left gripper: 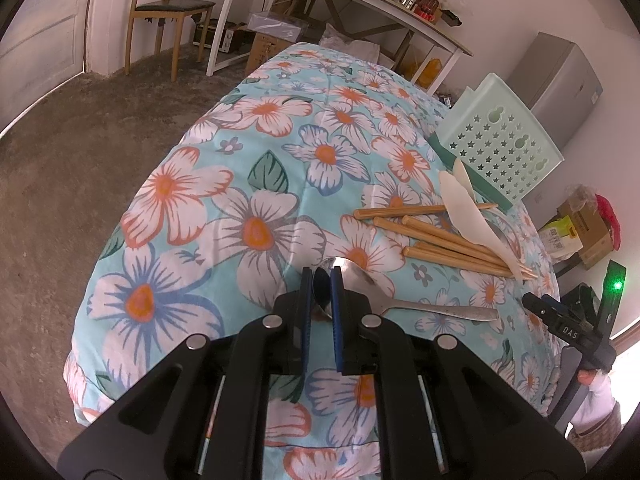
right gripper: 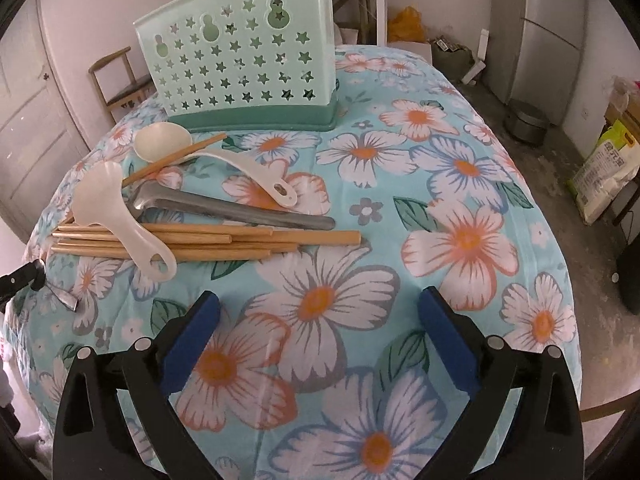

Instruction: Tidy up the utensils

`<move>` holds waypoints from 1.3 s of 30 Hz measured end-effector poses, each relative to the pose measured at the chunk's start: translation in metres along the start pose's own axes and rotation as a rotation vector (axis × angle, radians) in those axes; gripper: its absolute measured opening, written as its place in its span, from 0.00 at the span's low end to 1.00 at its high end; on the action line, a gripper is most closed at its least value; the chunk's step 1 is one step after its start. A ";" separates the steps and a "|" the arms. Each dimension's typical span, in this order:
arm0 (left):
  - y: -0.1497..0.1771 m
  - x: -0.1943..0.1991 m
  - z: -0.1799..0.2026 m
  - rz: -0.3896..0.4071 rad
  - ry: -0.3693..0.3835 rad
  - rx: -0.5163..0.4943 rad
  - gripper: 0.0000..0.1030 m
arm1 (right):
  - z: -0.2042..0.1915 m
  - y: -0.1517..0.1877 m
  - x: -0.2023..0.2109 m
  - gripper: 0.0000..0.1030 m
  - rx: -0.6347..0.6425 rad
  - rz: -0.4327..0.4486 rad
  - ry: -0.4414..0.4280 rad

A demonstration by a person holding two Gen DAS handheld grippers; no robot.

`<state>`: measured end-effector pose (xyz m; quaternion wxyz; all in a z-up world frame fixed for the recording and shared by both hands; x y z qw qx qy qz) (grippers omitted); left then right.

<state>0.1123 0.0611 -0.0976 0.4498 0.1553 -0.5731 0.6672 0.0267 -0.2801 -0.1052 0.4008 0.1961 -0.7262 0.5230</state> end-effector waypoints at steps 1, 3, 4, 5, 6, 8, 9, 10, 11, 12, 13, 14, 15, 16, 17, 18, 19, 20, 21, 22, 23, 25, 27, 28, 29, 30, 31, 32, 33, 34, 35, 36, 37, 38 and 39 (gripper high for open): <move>0.000 0.000 0.001 0.000 0.000 0.001 0.08 | 0.001 0.000 0.000 0.94 -0.002 0.004 -0.001; 0.000 0.000 0.000 0.000 0.000 0.000 0.08 | 0.001 0.001 0.000 0.94 -0.008 0.010 -0.004; 0.000 0.000 0.000 0.001 0.000 0.000 0.08 | 0.002 0.001 0.001 0.94 -0.010 0.013 -0.007; 0.000 0.000 0.000 0.001 0.000 0.000 0.08 | 0.003 0.001 0.001 0.94 -0.012 0.018 -0.012; 0.000 0.000 0.000 0.001 0.001 0.001 0.08 | 0.003 0.001 0.001 0.94 -0.013 0.021 -0.015; 0.000 0.000 0.000 0.002 0.001 0.001 0.08 | 0.004 0.001 0.003 0.94 -0.018 0.030 -0.025; 0.000 0.000 0.000 0.002 0.000 0.001 0.08 | 0.005 0.001 0.003 0.94 -0.021 0.034 -0.031; 0.000 0.000 -0.001 0.002 0.001 0.000 0.08 | 0.005 0.001 0.003 0.94 -0.024 0.037 -0.038; 0.000 0.000 -0.001 0.002 0.002 0.001 0.08 | 0.006 0.001 0.004 0.94 -0.026 0.040 -0.045; 0.000 0.000 0.000 0.001 0.002 0.001 0.08 | 0.006 0.000 0.003 0.94 -0.027 0.041 -0.050; 0.000 0.000 -0.001 0.002 0.002 0.001 0.08 | 0.006 0.000 0.003 0.94 -0.029 0.041 -0.054; 0.000 0.000 -0.001 0.002 0.001 0.001 0.08 | 0.006 -0.001 0.003 0.94 -0.031 0.041 -0.056; 0.000 0.000 -0.001 0.003 0.001 0.001 0.08 | 0.006 -0.001 0.002 0.94 -0.031 0.040 -0.055; 0.000 0.000 -0.001 0.003 0.001 0.001 0.08 | 0.007 -0.002 0.002 0.94 -0.033 0.038 -0.058; 0.000 0.000 -0.001 0.003 0.001 0.001 0.08 | 0.007 -0.002 0.002 0.94 -0.037 0.036 -0.062; 0.000 0.000 -0.001 0.003 0.001 0.001 0.08 | 0.008 -0.003 0.002 0.94 -0.044 0.035 -0.068; 0.000 0.000 -0.001 0.003 0.002 0.001 0.08 | 0.009 -0.004 0.002 0.94 -0.052 0.034 -0.074; 0.000 0.000 -0.001 0.003 0.002 0.001 0.08 | 0.009 -0.005 0.002 0.94 -0.056 0.033 -0.077; 0.000 0.001 -0.002 0.003 0.002 0.001 0.08 | 0.010 -0.005 0.002 0.94 -0.059 0.032 -0.079; 0.000 0.001 -0.002 0.003 0.002 0.002 0.08 | 0.010 -0.005 0.002 0.94 -0.060 0.031 -0.080; 0.000 0.000 -0.001 0.003 0.002 0.002 0.08 | 0.010 -0.005 0.002 0.94 -0.064 0.031 -0.082; 0.000 0.000 -0.002 0.004 0.002 0.001 0.08 | 0.010 -0.005 0.001 0.94 -0.065 0.031 -0.084; 0.000 0.001 -0.002 0.004 0.003 0.002 0.08 | 0.009 -0.005 0.001 0.94 -0.065 0.031 -0.085; 0.000 0.001 -0.002 0.004 0.003 0.002 0.08 | 0.009 -0.005 0.001 0.94 -0.065 0.031 -0.086; 0.000 0.001 -0.002 0.004 0.003 0.001 0.08 | 0.010 -0.005 0.001 0.94 -0.067 0.030 -0.089; 0.000 0.001 -0.002 0.004 0.003 0.001 0.08 | 0.010 -0.006 0.001 0.94 -0.070 0.030 -0.093; 0.000 0.001 -0.002 0.005 0.004 0.002 0.08 | 0.011 -0.006 0.001 0.94 -0.072 0.030 -0.098; 0.000 0.001 -0.002 0.005 0.004 0.002 0.08 | 0.011 -0.006 0.002 0.94 -0.077 0.029 -0.104; 0.000 0.001 -0.002 0.005 0.004 0.003 0.08 | 0.012 -0.006 0.002 0.94 -0.078 0.029 -0.107; 0.000 0.001 -0.002 0.005 0.004 0.002 0.08 | 0.012 -0.006 0.002 0.94 -0.080 0.028 -0.111; 0.000 0.001 -0.002 0.005 0.003 0.001 0.08 | 0.013 -0.006 0.002 0.94 -0.081 0.027 -0.113; 0.000 0.001 -0.003 0.005 0.004 0.002 0.08 | 0.013 -0.006 0.002 0.94 -0.082 0.026 -0.115; 0.000 0.001 -0.003 0.005 0.004 0.002 0.08 | 0.013 -0.006 0.002 0.94 -0.083 0.026 -0.117; 0.000 0.001 -0.003 0.005 0.005 0.002 0.08 | 0.013 -0.006 0.002 0.94 -0.083 0.025 -0.118; 0.000 0.001 -0.003 0.005 0.005 0.002 0.08 | 0.013 -0.006 0.002 0.94 -0.083 0.024 -0.119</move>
Point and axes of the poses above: each gripper's, at about its wrist camera, not at the fingertips, and x roughly against the way its jaws point, z to its right, y to its underside, the point moved 5 cm from there along -x, roughly the way its jaws point, and after that the axes turned 7 degrees about -x, right-handed, at the moved point
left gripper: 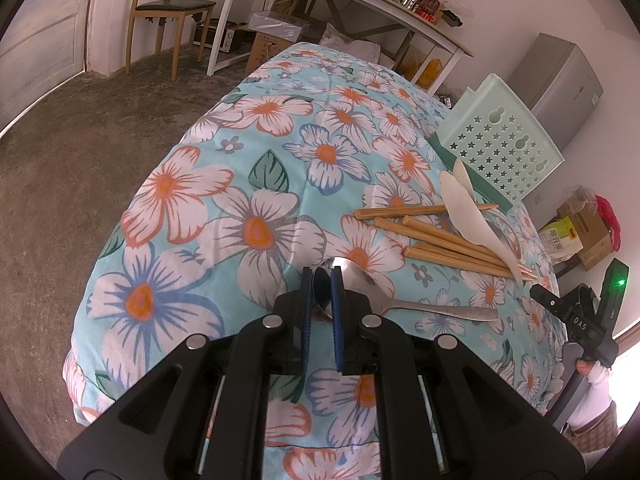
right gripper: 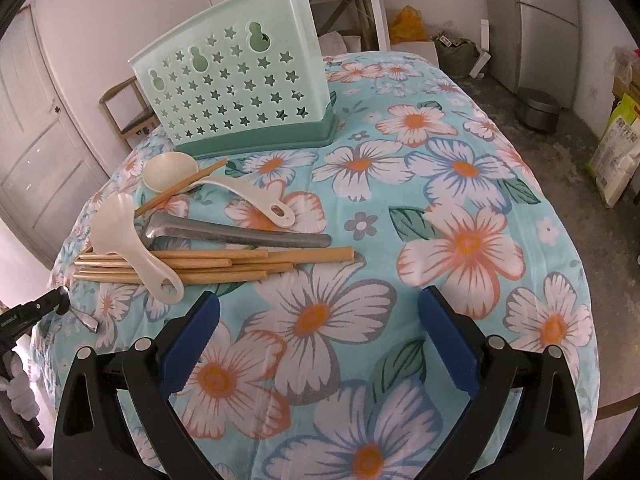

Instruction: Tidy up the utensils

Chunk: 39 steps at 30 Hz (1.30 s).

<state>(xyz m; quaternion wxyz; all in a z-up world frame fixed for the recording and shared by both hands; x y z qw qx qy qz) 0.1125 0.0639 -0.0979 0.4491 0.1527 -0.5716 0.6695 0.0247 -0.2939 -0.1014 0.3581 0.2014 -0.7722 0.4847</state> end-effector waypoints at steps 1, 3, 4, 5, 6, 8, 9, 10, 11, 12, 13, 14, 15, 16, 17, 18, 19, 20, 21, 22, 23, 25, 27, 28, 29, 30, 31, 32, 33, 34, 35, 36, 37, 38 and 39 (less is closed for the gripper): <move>0.000 0.000 0.000 0.000 0.000 0.000 0.08 | 0.000 0.000 0.000 0.94 0.000 -0.001 -0.001; 0.000 0.000 0.000 0.000 0.000 0.000 0.08 | 0.000 0.000 0.000 0.94 -0.002 -0.001 -0.003; 0.000 0.000 0.000 0.000 0.000 0.000 0.08 | 0.001 0.000 0.000 0.94 -0.003 -0.001 -0.005; 0.000 0.000 0.000 0.000 0.001 0.001 0.08 | 0.001 -0.001 0.000 0.94 -0.006 -0.001 -0.009; 0.000 0.000 0.000 0.000 0.001 0.000 0.08 | 0.002 -0.001 0.001 0.94 -0.009 -0.001 -0.011; 0.000 0.000 0.000 0.000 0.000 0.000 0.08 | 0.002 -0.001 0.001 0.94 -0.014 -0.001 -0.017; 0.000 0.000 -0.001 0.001 0.000 0.000 0.08 | 0.002 -0.001 0.001 0.94 -0.017 -0.001 -0.020; 0.000 0.000 -0.001 0.001 0.000 0.000 0.08 | 0.002 -0.001 0.001 0.94 -0.019 -0.001 -0.021; 0.000 0.000 -0.001 0.000 0.001 0.000 0.08 | 0.001 -0.002 0.001 0.94 -0.021 -0.001 -0.023; 0.000 0.000 -0.001 0.001 0.001 0.000 0.08 | 0.002 -0.002 0.000 0.94 -0.021 -0.002 -0.024; 0.000 0.000 -0.001 0.001 0.000 0.000 0.08 | 0.001 -0.002 0.001 0.94 -0.019 -0.002 -0.023; 0.000 0.000 -0.001 0.001 0.001 0.000 0.08 | 0.001 -0.002 0.001 0.94 -0.020 -0.002 -0.022; 0.000 0.000 -0.001 0.001 0.001 0.000 0.08 | 0.001 -0.002 0.001 0.94 -0.020 -0.001 -0.023; 0.000 0.000 -0.001 0.001 0.001 0.000 0.08 | 0.001 -0.002 0.001 0.94 -0.021 -0.001 -0.023; 0.000 0.000 -0.001 0.001 0.001 0.000 0.08 | 0.002 -0.002 0.001 0.94 -0.022 -0.001 -0.025; 0.000 0.000 -0.001 0.001 0.002 0.001 0.08 | 0.002 -0.002 0.001 0.94 -0.025 0.000 -0.027; 0.000 0.000 -0.001 0.001 0.001 0.001 0.08 | 0.002 -0.002 0.001 0.94 -0.028 0.000 -0.029; 0.000 0.000 -0.001 0.001 0.001 0.000 0.08 | 0.002 -0.002 0.001 0.94 -0.031 0.000 -0.032; 0.000 0.000 -0.001 0.001 0.001 -0.001 0.08 | 0.002 -0.002 0.001 0.94 -0.032 0.001 -0.034; 0.000 0.000 -0.001 0.001 0.001 -0.001 0.08 | 0.002 -0.002 0.001 0.94 -0.033 0.001 -0.035; 0.000 0.000 -0.001 0.001 0.002 0.000 0.08 | 0.002 -0.002 0.001 0.94 -0.032 0.001 -0.035; 0.000 0.000 -0.001 0.001 0.002 0.001 0.08 | 0.003 -0.002 0.001 0.94 -0.035 0.001 -0.037; 0.000 0.001 -0.001 0.002 0.001 0.000 0.08 | 0.002 -0.002 0.001 0.94 -0.037 0.002 -0.039; 0.000 0.000 -0.001 0.002 0.002 0.001 0.08 | 0.002 -0.002 0.001 0.94 -0.038 0.001 -0.041; 0.000 0.000 -0.002 0.002 0.002 0.001 0.08 | 0.003 -0.003 0.001 0.94 -0.042 0.002 -0.044; 0.000 0.000 -0.001 0.002 0.002 0.000 0.08 | 0.004 -0.003 0.001 0.94 -0.046 0.002 -0.047; 0.000 0.001 -0.002 0.002 0.002 0.000 0.08 | 0.004 -0.003 0.001 0.94 -0.050 0.002 -0.051; 0.000 0.000 -0.002 0.002 0.002 0.000 0.08 | 0.004 -0.004 0.002 0.94 -0.054 0.002 -0.054; 0.000 0.000 -0.002 0.002 0.003 0.000 0.08 | 0.004 -0.004 0.002 0.94 -0.056 0.001 -0.056; 0.000 0.000 -0.002 0.002 0.003 0.000 0.08 | 0.005 -0.004 0.002 0.94 -0.057 0.001 -0.058; 0.000 0.001 -0.002 0.002 0.003 0.000 0.08 | 0.005 -0.004 0.002 0.94 -0.058 0.001 -0.060; 0.000 0.001 -0.002 0.002 0.003 0.000 0.08 | 0.005 -0.004 0.002 0.94 -0.060 0.001 -0.061; 0.000 0.001 -0.002 0.002 0.003 0.000 0.08 | 0.005 -0.004 0.002 0.94 -0.061 0.001 -0.062; 0.000 0.001 -0.002 0.002 0.003 0.001 0.08 | 0.005 -0.005 0.002 0.94 -0.062 0.002 -0.062; 0.000 0.001 -0.002 0.002 0.003 0.001 0.08 | 0.005 -0.005 0.002 0.94 -0.063 0.002 -0.063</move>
Point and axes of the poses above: each gripper's, at about its wrist camera, not at the fingertips, and x roughly against the way its jaws point, z to its right, y to its underside, the point moved 5 cm from there along -x, roughly the way its jaws point, and after that the axes turned 7 degrees about -x, right-handed, at the moved point
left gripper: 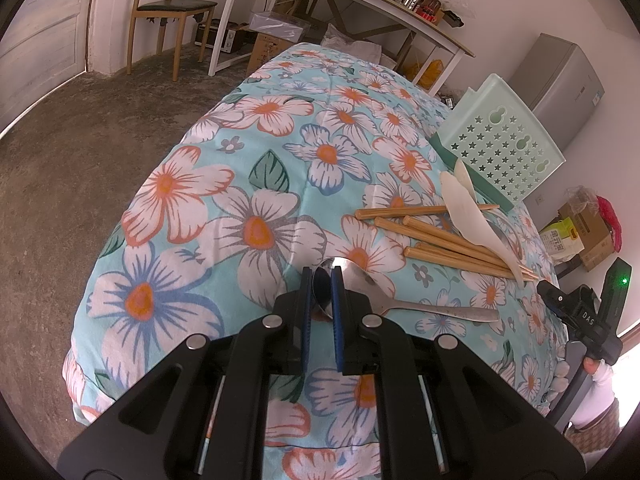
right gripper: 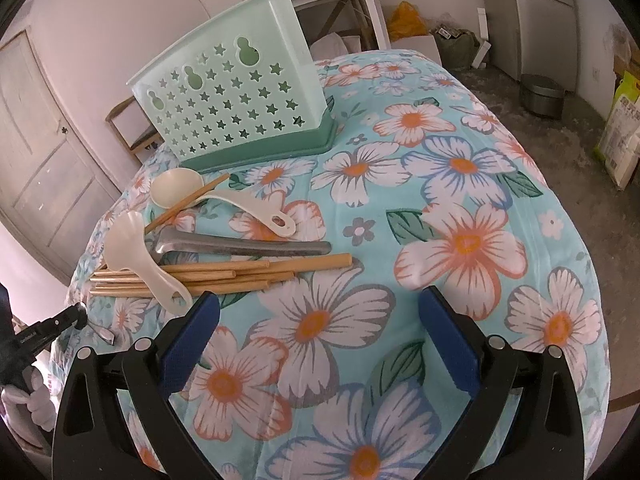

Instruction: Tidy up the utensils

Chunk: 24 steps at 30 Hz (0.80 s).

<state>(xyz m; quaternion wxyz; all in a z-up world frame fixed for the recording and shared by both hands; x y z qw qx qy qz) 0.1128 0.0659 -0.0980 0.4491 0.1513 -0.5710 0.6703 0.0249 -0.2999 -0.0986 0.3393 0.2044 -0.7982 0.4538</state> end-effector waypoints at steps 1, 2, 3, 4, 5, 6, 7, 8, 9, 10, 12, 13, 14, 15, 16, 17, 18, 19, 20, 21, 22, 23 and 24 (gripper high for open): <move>0.000 0.000 0.000 0.000 0.000 0.000 0.08 | 0.000 0.000 0.000 0.94 0.000 0.000 0.000; 0.000 0.000 0.000 0.000 0.000 0.000 0.08 | 0.000 0.000 0.000 0.94 0.002 -0.001 0.002; 0.000 0.000 0.000 0.000 0.000 0.000 0.08 | 0.000 0.000 0.000 0.94 0.003 -0.001 0.002; 0.000 0.000 0.000 0.000 0.001 0.000 0.08 | 0.000 0.000 0.000 0.94 0.004 -0.002 0.003; 0.000 0.000 0.000 0.000 0.001 0.001 0.08 | 0.000 0.000 0.000 0.94 0.003 -0.001 0.002; 0.000 0.000 0.000 0.001 0.000 0.000 0.08 | 0.000 0.000 0.000 0.94 0.001 -0.001 0.000; 0.000 0.000 0.000 0.001 0.000 -0.001 0.08 | 0.000 0.000 0.000 0.94 0.000 -0.001 -0.001; 0.000 0.000 0.000 0.001 0.000 -0.001 0.08 | 0.000 0.000 0.000 0.94 0.000 -0.002 -0.001; 0.000 0.000 0.000 0.001 0.001 0.000 0.08 | 0.000 0.000 0.000 0.94 -0.001 -0.002 -0.001; 0.000 0.000 0.000 0.001 0.001 0.000 0.08 | 0.001 0.000 0.000 0.94 -0.001 -0.004 -0.002; 0.000 0.000 0.000 0.001 0.001 0.000 0.09 | 0.001 0.000 -0.001 0.95 -0.001 -0.008 -0.006; 0.000 0.000 -0.001 0.001 0.001 0.000 0.09 | 0.001 0.000 -0.001 0.95 -0.001 -0.009 -0.007; 0.000 0.000 -0.001 0.001 0.000 0.000 0.09 | 0.001 0.000 -0.001 0.95 -0.003 -0.010 -0.008; 0.000 0.000 0.000 0.001 0.001 0.000 0.09 | 0.001 0.000 -0.001 0.95 -0.004 -0.010 -0.011; 0.000 0.000 -0.001 0.001 0.000 0.000 0.09 | 0.001 0.000 -0.001 0.95 -0.003 -0.010 -0.010; 0.000 0.000 -0.001 0.001 0.001 -0.001 0.09 | 0.001 0.000 -0.001 0.95 -0.003 -0.010 -0.011; 0.000 0.000 -0.001 0.001 0.001 0.000 0.09 | 0.001 0.000 -0.001 0.95 -0.004 -0.011 -0.013; 0.000 0.000 -0.001 0.001 0.001 0.000 0.09 | 0.002 0.000 -0.001 0.95 -0.005 -0.012 -0.015; 0.000 0.000 0.000 0.000 0.001 -0.001 0.09 | 0.001 0.000 -0.001 0.95 -0.007 -0.014 -0.017; 0.000 0.000 -0.001 0.000 0.000 -0.001 0.09 | 0.001 -0.001 -0.001 0.95 -0.008 -0.014 -0.019; 0.000 0.000 -0.001 0.000 0.000 0.000 0.09 | 0.001 -0.001 0.000 0.95 -0.011 -0.015 -0.021; 0.000 0.000 -0.001 0.001 0.000 -0.001 0.09 | 0.002 -0.001 0.000 0.95 -0.016 -0.014 -0.024; 0.000 0.000 -0.001 0.001 0.000 -0.001 0.09 | 0.002 -0.002 0.000 0.95 -0.021 -0.012 -0.027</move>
Point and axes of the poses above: each gripper's, at about its wrist camera, not at the fingertips, and x roughly against the way its jaws point, z to its right, y to its underside, the point moved 5 cm from there along -x, roughly the way its jaws point, and after that the axes turned 7 degrees about -x, right-handed, at the moved point
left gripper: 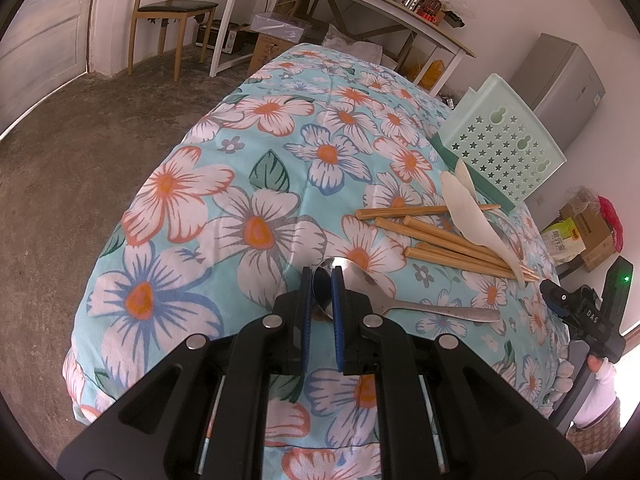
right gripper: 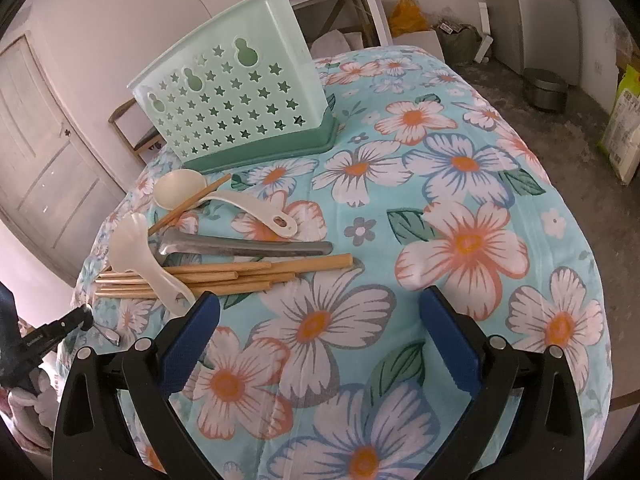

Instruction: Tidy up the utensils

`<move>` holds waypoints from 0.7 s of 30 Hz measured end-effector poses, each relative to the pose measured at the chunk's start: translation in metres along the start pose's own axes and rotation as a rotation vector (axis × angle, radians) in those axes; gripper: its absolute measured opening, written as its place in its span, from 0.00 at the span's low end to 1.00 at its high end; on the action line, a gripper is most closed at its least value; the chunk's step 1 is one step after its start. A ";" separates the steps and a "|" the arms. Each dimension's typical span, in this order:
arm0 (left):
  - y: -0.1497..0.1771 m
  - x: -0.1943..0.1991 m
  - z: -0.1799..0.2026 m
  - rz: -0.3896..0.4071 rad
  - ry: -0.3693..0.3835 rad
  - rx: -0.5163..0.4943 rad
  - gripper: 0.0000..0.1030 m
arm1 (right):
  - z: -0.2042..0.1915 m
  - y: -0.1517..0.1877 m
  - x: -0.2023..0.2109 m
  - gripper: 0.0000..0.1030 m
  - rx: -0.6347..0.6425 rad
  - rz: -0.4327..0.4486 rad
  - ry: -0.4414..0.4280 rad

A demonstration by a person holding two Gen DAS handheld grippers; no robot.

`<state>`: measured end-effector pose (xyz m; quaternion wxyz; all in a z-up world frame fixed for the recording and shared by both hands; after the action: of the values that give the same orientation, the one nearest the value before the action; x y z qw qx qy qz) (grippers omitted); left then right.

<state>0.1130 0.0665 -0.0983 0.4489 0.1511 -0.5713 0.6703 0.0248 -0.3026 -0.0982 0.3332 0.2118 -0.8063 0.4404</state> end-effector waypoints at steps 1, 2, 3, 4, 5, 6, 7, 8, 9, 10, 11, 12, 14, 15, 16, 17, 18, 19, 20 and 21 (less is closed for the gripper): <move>0.000 0.000 0.000 0.000 0.000 0.000 0.09 | 0.001 0.000 0.000 0.95 -0.009 0.004 -0.006; 0.000 0.000 0.000 0.000 0.000 0.000 0.09 | 0.001 0.000 0.001 0.95 -0.016 0.006 -0.012; 0.000 0.000 0.000 0.000 0.000 0.000 0.09 | 0.002 -0.001 0.001 0.95 -0.026 0.007 -0.020; 0.000 0.000 -0.001 0.000 -0.001 -0.001 0.09 | 0.004 -0.001 0.002 0.95 -0.038 0.009 -0.030; 0.000 0.000 0.000 0.000 0.000 -0.001 0.09 | 0.005 -0.002 0.003 0.95 -0.057 0.009 -0.046; 0.000 0.000 -0.001 0.000 0.000 0.000 0.09 | 0.007 -0.003 0.003 0.95 -0.071 0.008 -0.056; 0.000 0.000 0.000 0.000 0.000 0.001 0.09 | 0.008 -0.004 0.004 0.95 -0.088 0.005 -0.070; 0.000 0.000 -0.001 0.001 -0.001 0.002 0.09 | 0.009 -0.005 0.004 0.95 -0.097 0.003 -0.079; 0.000 0.000 -0.001 0.001 -0.005 0.002 0.10 | 0.010 -0.006 0.004 0.95 -0.107 0.000 -0.089; -0.001 0.000 -0.001 0.001 -0.008 0.003 0.10 | 0.011 -0.006 0.005 0.95 -0.118 -0.003 -0.102; -0.001 0.000 -0.001 0.000 -0.012 0.002 0.11 | 0.011 -0.006 0.005 0.95 -0.123 -0.005 -0.108; -0.001 -0.001 -0.001 0.000 -0.014 0.002 0.11 | 0.011 -0.006 0.005 0.95 -0.126 -0.007 -0.113; -0.001 -0.001 -0.001 -0.003 -0.019 0.002 0.11 | 0.011 -0.005 0.007 0.94 -0.128 -0.008 -0.114; -0.001 -0.001 0.000 -0.004 -0.022 0.003 0.11 | 0.011 -0.005 0.007 0.94 -0.129 -0.007 -0.111; -0.002 -0.001 0.000 -0.006 -0.026 0.003 0.11 | 0.011 -0.005 0.008 0.92 -0.130 -0.005 -0.104; -0.001 -0.001 0.000 -0.008 -0.030 0.002 0.11 | 0.010 -0.004 0.010 0.89 -0.130 -0.002 -0.093; -0.001 -0.001 0.001 -0.008 -0.035 0.001 0.11 | 0.009 -0.004 0.011 0.87 -0.125 -0.001 -0.090; -0.001 -0.002 0.003 -0.009 -0.041 0.000 0.11 | 0.008 -0.004 0.013 0.85 -0.117 0.001 -0.094; -0.001 -0.002 0.004 -0.008 -0.045 0.000 0.11 | 0.005 -0.005 0.016 0.83 -0.102 0.010 -0.093; 0.000 -0.002 0.005 -0.007 -0.049 0.000 0.11 | 0.002 -0.005 0.019 0.81 -0.085 0.020 -0.088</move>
<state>0.1131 0.0611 -0.0984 0.4373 0.1692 -0.5815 0.6648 0.0147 -0.3079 -0.0822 0.3014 0.2086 -0.8402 0.3995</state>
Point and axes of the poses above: each gripper's, at about its wrist camera, not at the fingertips, and x roughly against the way its jaws point, z to its right, y to its underside, the point moved 5 cm from there along -x, roughly the way its jaws point, and after that the axes turned 7 degrees about -x, right-handed, at the moved point
